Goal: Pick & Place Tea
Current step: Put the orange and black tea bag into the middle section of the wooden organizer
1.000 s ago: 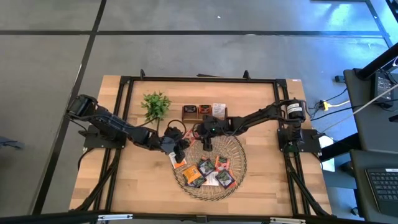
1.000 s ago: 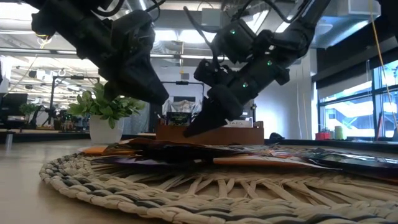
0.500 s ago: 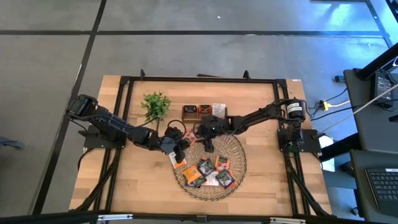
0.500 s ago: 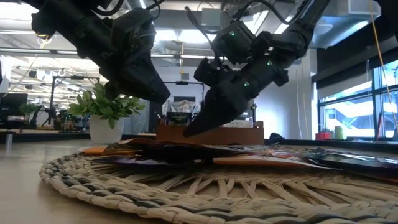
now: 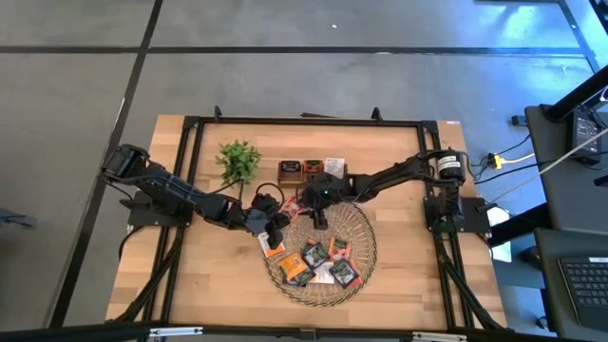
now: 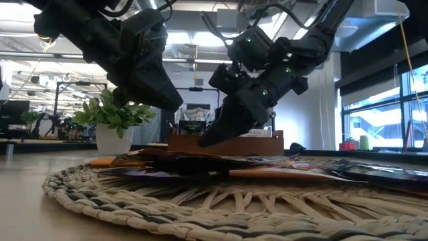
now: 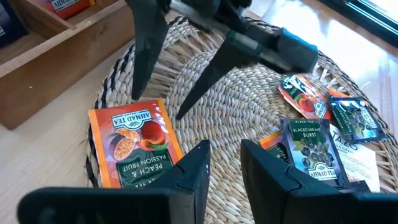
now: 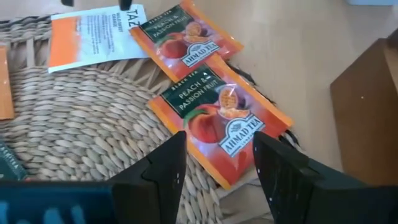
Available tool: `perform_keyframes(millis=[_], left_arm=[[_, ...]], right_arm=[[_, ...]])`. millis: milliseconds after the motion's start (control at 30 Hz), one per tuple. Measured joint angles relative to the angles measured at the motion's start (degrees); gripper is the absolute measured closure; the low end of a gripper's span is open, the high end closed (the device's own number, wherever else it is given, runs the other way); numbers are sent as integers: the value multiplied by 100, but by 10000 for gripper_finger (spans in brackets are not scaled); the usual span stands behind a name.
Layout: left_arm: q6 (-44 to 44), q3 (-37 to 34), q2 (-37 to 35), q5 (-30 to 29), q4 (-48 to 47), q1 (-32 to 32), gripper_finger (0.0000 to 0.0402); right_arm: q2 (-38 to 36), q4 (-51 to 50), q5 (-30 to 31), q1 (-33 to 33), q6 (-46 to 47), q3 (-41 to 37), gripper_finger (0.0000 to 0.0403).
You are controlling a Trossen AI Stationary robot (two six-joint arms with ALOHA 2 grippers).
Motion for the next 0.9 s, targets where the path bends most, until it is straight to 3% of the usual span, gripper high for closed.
perform_keyframes(millis=[633,900], left_arm=[[-96,0,0,161,0,0,315],[-104,0,0,175,0,0,315]], right_arm=[[327,151,51,-70,141,23,217],[342,-104,685,57,-175,13,217]])
